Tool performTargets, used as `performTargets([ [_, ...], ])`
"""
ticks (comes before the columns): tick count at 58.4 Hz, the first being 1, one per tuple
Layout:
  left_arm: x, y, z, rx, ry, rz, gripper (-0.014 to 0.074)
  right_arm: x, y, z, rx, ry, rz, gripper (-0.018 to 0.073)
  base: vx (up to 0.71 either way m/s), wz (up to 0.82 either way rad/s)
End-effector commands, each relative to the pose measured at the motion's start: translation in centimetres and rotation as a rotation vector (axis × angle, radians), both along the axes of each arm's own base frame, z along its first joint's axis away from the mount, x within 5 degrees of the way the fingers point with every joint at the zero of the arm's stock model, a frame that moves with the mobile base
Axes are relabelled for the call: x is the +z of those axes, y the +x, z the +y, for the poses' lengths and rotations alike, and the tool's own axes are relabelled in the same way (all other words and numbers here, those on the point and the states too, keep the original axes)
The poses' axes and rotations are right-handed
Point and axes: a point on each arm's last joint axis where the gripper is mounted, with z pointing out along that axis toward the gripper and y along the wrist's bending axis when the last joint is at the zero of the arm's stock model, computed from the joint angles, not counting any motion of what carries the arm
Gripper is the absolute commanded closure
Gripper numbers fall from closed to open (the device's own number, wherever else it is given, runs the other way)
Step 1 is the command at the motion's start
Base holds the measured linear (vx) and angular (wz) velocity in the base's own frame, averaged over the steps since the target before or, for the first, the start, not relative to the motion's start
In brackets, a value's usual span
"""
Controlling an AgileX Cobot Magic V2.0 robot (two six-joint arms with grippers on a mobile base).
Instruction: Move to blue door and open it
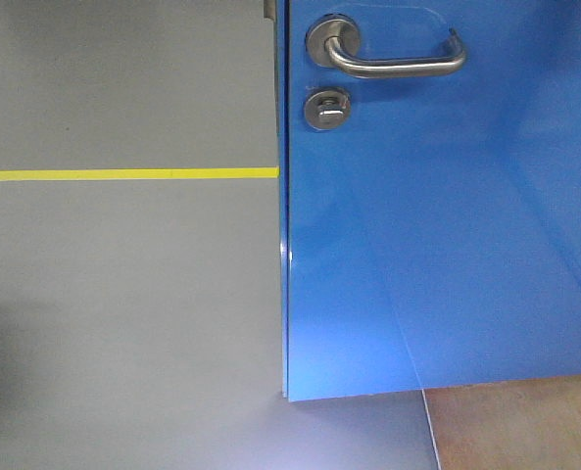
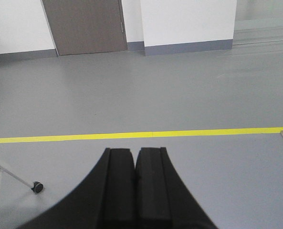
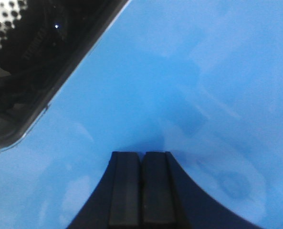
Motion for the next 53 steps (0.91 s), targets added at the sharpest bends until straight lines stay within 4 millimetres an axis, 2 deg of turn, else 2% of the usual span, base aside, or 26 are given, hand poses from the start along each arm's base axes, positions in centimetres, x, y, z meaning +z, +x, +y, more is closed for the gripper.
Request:
performTargets([
  [1, 0.71, 0.05, -0.07, -0.009, 0.000, -0.097, 0.0526, 2.64, -0.86, -0.21, -0.042, -0.013, -0.114, 0.0557, 0.06, -0.01],
  [53, 0.71, 0.05, -0.07, -0.009, 0.000, -0.097, 0.0526, 2.06, -0.54, -0.17, -0.028, -0.049, -0.083, 0.0557, 0.01, 0.00],
])
